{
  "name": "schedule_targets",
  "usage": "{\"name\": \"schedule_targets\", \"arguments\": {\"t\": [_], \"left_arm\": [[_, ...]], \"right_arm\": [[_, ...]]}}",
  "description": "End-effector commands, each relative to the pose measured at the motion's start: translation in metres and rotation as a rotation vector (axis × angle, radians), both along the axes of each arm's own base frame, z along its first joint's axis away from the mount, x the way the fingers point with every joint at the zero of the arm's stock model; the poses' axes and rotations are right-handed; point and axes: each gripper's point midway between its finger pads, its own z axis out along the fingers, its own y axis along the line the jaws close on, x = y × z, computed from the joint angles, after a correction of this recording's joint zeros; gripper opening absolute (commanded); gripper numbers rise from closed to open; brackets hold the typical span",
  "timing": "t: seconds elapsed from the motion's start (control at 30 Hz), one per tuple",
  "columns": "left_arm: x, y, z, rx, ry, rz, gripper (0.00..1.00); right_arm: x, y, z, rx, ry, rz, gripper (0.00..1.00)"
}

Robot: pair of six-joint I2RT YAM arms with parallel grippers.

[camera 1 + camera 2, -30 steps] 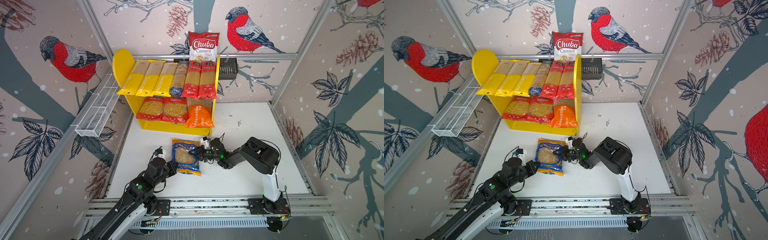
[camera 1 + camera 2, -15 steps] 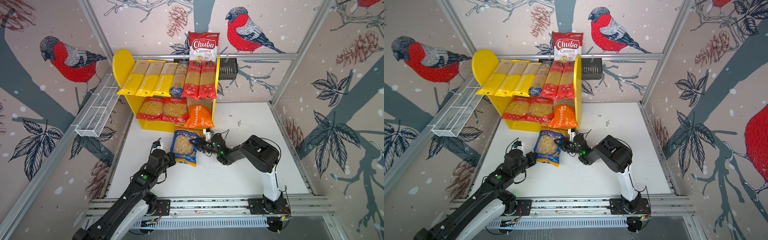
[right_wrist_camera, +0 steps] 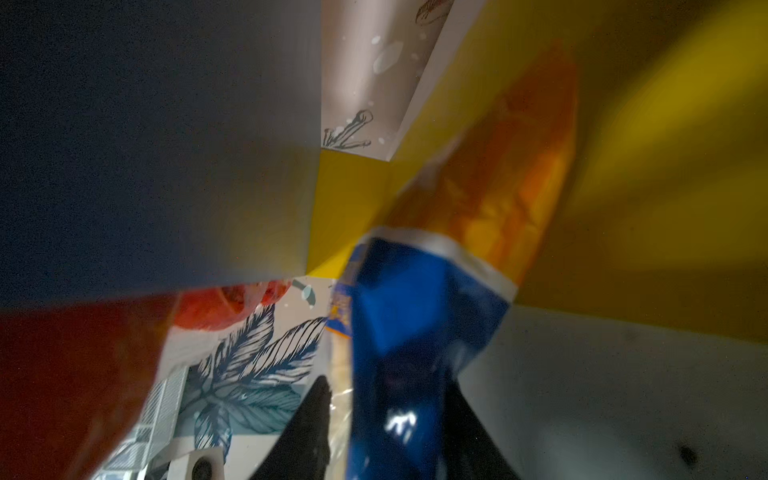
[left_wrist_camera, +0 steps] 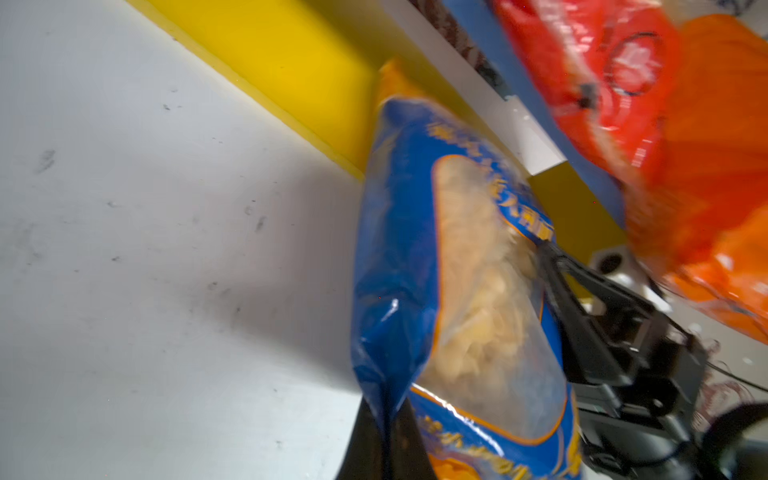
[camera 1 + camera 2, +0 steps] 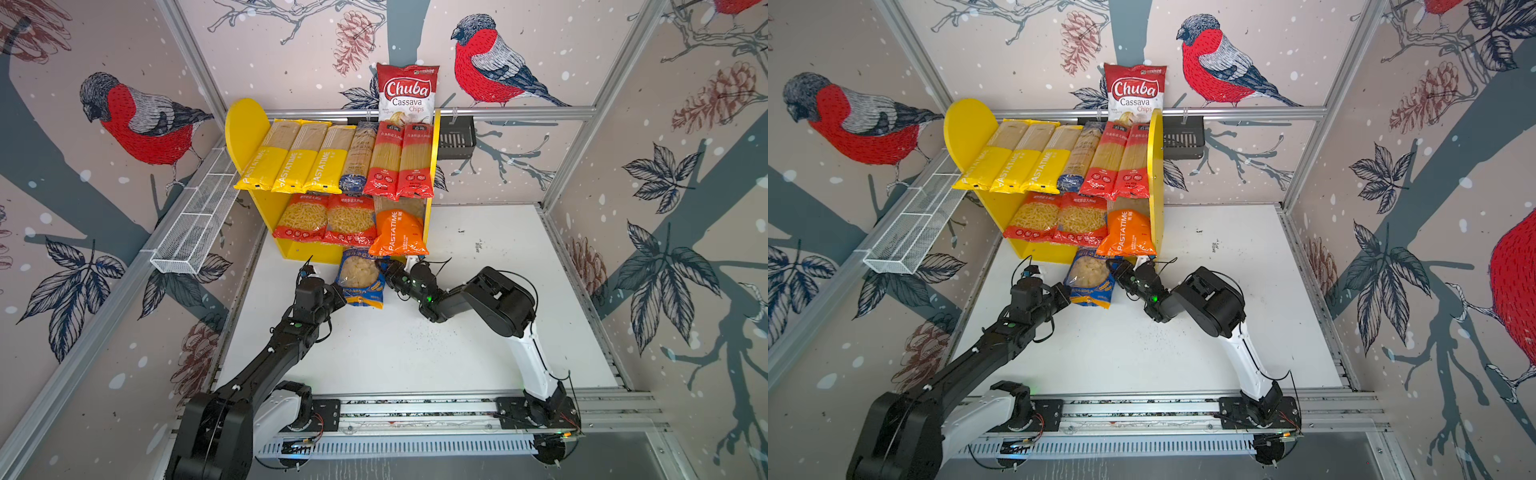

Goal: Place and organize the pasta boxes and bags onto the shelf
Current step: 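Push the Orecchiette bag under the lower shelf with both grippers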

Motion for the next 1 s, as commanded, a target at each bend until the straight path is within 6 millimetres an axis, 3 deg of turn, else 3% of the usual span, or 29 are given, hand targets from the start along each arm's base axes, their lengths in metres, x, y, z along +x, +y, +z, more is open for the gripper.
{"name": "schedule_targets", "arguments": {"t": [0.0,0.27,0.53,0.73,0.97], "left_arm": [[0.021,0.006,0.016,0.000,-0.090,0.036,0.00],[0.041,0.007,-0.001,0.007,-0.042,0.062,0.00],[0.066,-0.001,0.016,-0.021,-0.087,0.045,0.00],[0.077,-0.004,0.026,-0.043,-0.115,0.039,0.00],[0.073,-0.007,0.032,-0.061,-0.108,0.013,0.00]], "right_arm": [[0.023,-0.020,0.017,0.030,-0.048,-0.174,0.50],[-0.021,-0.037,0.007,-0.016,0.014,-0.114,0.58],[-0.073,-0.031,-0.007,-0.071,0.081,0.003,0.65],[-0.099,-0.007,-0.010,-0.084,0.112,0.091,0.70],[-0.123,0.034,-0.014,-0.059,0.156,0.176,0.71]]}}
